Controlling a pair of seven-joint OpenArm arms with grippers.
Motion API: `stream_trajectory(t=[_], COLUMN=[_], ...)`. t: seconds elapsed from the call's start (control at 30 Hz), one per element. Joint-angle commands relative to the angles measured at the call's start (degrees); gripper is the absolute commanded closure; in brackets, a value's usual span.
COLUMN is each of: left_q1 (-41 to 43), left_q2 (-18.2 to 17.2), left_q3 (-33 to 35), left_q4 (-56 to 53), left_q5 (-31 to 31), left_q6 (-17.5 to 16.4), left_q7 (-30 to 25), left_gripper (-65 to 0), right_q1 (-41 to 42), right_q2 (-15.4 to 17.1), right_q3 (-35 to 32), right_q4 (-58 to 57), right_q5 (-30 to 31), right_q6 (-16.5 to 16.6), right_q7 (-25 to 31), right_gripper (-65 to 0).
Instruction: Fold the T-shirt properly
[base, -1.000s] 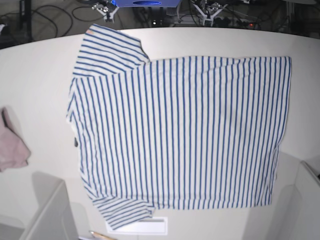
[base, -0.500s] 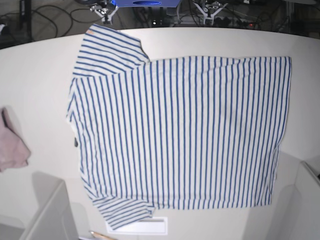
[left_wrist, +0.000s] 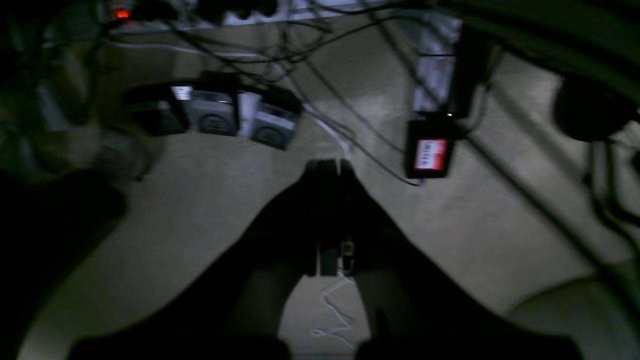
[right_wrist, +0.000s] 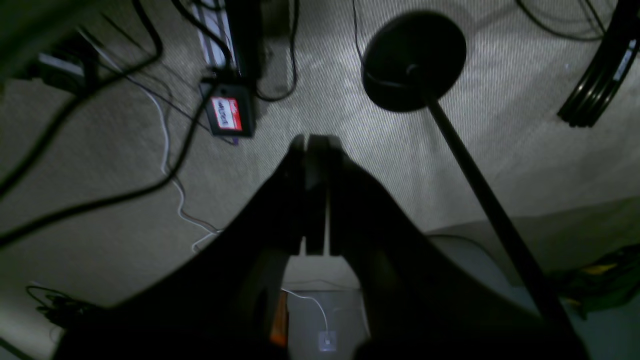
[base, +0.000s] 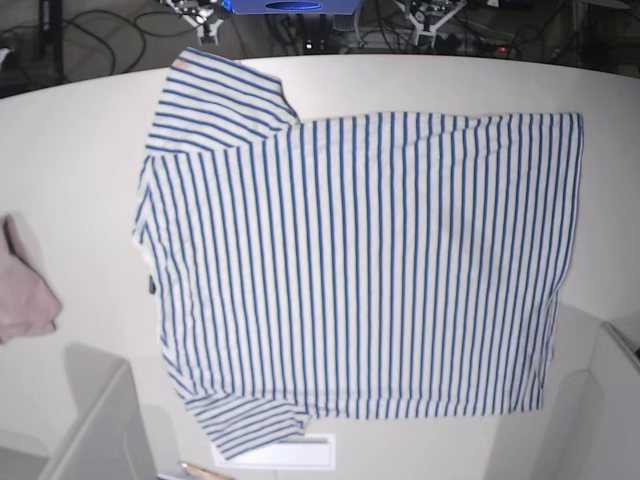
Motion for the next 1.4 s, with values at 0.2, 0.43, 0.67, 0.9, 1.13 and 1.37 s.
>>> stream_trajectory(t=[0.2, 0.43, 0.67, 0.9, 1.13, 1.37], left_q1=[8.72, 17.95, 29.11, 43.53, 55.31, 63.66], left_q2=[-2.16, -4.27, -6.38, -7.96, -7.96, -6.11], left_q3=[0.15, -0.47, -0.65, -9.52, -17.44, -21.30], left_q4=[10.51, 21.41, 36.36, 57.55, 79.08, 98.34], left_q5=[0.36, -0.17, -0.34, -0.34, -0.34, -5.70], left_q6=[0.01, 0.01, 0.01, -0.08, -0.08, -0.16], left_q7=[0.23, 0.23, 0.23, 0.23, 0.23, 0.31], left_gripper=[0.0, 0.0, 0.0, 0.0, 0.0, 0.0], right_q1=[-5.32, -12.26, -25.10, -36.88, -44.26, -47.78], right_q2=[0.97, 1.49, 0.79, -0.35, -3.60, -8.09], right_q3=[-0.21, 0.32, 7.18, 13.15, 18.60, 23.18], right_q4=[4.18, 5.85, 24.75, 44.79, 68.35, 92.00], right_q5=[0.03, 0.38, 0.38, 0.38, 0.38, 0.38], right_q6=[0.08, 0.08, -0.10, -0.01, -0.01, -0.01], right_q7=[0.70, 5.71, 5.54, 5.10, -3.60, -9.58], right_gripper=[0.0, 0.0, 0.0, 0.0, 0.0, 0.0])
